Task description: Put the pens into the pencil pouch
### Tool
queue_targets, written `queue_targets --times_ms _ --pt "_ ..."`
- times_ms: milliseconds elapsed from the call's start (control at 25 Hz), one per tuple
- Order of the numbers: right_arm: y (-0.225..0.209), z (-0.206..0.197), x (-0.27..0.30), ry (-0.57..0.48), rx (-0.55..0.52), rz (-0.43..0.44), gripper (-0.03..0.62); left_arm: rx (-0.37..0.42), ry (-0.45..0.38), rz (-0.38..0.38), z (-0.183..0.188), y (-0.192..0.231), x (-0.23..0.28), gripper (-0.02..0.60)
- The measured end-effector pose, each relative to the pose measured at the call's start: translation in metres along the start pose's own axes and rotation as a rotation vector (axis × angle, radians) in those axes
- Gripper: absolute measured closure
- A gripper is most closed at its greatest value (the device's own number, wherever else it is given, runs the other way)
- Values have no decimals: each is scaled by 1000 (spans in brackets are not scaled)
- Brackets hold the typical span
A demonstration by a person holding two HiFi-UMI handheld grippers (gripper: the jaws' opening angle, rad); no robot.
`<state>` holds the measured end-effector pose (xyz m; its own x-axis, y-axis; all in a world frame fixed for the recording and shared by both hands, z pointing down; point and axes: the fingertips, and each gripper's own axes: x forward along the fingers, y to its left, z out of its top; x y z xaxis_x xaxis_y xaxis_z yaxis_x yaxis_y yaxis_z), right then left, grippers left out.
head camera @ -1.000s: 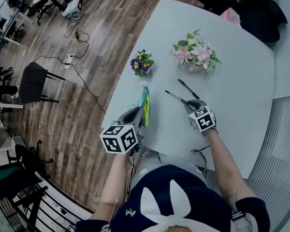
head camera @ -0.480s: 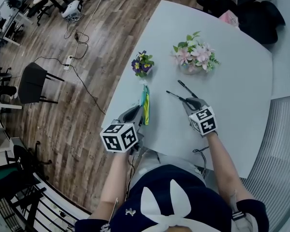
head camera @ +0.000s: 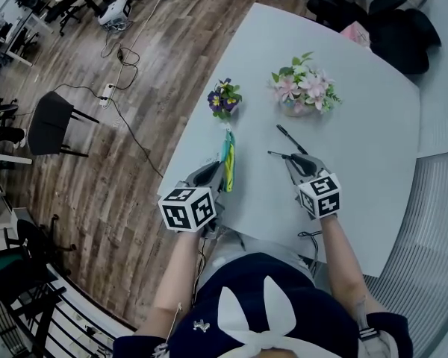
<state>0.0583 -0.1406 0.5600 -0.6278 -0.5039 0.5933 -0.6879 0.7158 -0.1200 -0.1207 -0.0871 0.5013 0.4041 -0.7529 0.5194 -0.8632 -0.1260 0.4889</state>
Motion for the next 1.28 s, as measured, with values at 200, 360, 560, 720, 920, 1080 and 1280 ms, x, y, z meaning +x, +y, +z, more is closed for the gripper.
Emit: queue_targets --times_ms 200,360,560,720,920,1080,1280 --pt "8 11 -10 -41 15 7 530 8 7 -4 -1 1 0 551" --pt "11 23 -19 -76 24 -3 530 13 7 -7 0 0 -1 551" --pt "15 40 -34 -135 65 1 530 20 4 -12 2 0 -2 551" --pt "18 57 -46 -187 88 15 531 26 3 -18 4 -2 -4 551" --pt "26 81 -64 -255 93 40 531 30 8 -20 3 -3 -2 551" --pt "32 97 -78 -299 78 53 531 34 11 -21 1 -5 -1 551" --pt "40 114 -92 -334 52 66 531 34 16 -24 1 -8 -1 551"
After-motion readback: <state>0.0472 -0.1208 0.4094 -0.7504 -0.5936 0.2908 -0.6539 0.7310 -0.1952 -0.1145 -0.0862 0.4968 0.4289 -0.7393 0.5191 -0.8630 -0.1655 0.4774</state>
